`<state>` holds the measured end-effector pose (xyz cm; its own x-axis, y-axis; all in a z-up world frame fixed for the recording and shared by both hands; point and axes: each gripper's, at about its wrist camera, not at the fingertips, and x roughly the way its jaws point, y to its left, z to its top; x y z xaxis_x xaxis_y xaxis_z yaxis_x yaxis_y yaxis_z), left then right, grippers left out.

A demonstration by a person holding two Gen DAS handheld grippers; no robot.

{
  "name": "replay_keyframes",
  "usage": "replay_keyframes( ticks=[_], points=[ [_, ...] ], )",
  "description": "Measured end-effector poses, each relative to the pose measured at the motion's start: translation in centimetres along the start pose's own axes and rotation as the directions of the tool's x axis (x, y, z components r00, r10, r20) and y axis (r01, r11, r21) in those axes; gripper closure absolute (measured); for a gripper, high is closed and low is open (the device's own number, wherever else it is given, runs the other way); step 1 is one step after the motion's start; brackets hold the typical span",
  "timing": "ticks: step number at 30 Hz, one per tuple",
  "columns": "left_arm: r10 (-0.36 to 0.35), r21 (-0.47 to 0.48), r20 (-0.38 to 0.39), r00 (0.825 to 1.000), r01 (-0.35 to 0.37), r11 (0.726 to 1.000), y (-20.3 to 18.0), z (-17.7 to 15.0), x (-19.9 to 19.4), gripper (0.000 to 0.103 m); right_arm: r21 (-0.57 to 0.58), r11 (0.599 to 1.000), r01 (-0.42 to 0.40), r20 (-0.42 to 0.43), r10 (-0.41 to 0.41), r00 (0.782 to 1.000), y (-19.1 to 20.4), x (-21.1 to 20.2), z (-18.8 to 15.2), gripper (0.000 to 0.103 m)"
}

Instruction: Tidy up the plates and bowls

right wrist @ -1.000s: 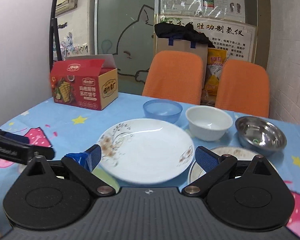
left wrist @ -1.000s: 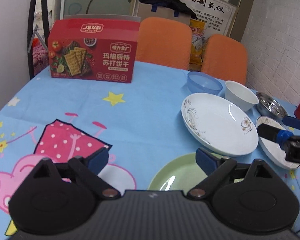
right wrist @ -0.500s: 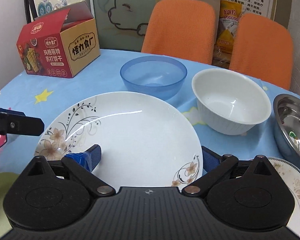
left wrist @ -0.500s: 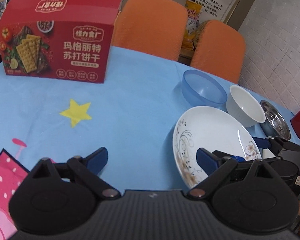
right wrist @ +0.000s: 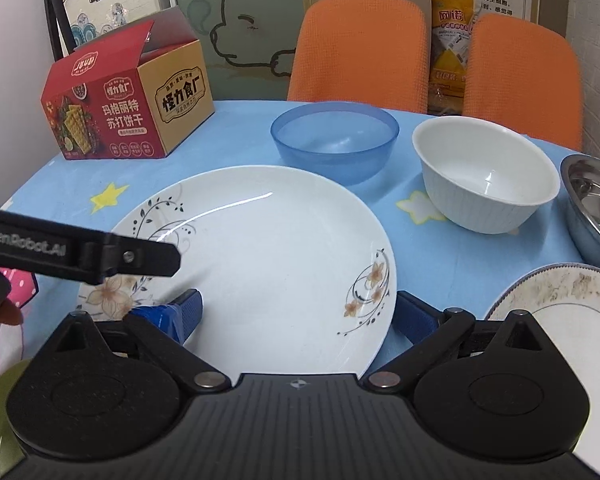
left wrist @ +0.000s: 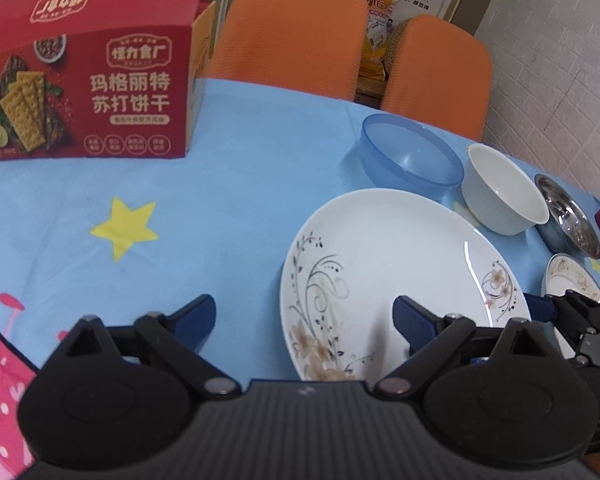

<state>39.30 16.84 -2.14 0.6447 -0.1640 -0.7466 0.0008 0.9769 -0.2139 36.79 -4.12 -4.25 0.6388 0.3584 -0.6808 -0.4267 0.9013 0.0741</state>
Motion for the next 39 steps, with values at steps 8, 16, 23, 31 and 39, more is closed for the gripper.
replay_keyframes(
  ticks=[8,16,23,31,39],
  points=[
    [0.036,0.106,0.027,0.999,-0.039,0.994,-1.9,-0.3,0.4,0.057,-0.028,1.0,-0.002,0.042,0.004,0.999,1.1,0.1,-0.8,0.012],
    [0.088,0.105,0.056,0.995,-0.094,0.99,-3.8,1.3,-1.5,0.071,0.025,1.0,-0.014,0.043,0.012,0.999,1.1,-1.3,0.7,0.014],
    [0.086,0.107,0.116,0.99,-0.099,0.989,-4.6,0.7,-6.4,0.071,0.037,0.999,-0.019,0.117,0.014,0.993,2.4,-5.6,1.1,0.013],
    [0.088,0.109,0.116,0.989,-0.101,0.989,-4.8,-5.3,-11.5,0.072,0.06,0.998,-0.023,0.129,0.015,0.992,5.7,-10.5,-3.5,0.013],
    [0.121,0.137,0.082,0.989,-0.131,0.982,-4.1,-12.0,-13.0,0.072,0.125,0.992,-0.011,0.105,-0.002,0.994,8.9,-12.7,-9.3,0.013]
  ],
)
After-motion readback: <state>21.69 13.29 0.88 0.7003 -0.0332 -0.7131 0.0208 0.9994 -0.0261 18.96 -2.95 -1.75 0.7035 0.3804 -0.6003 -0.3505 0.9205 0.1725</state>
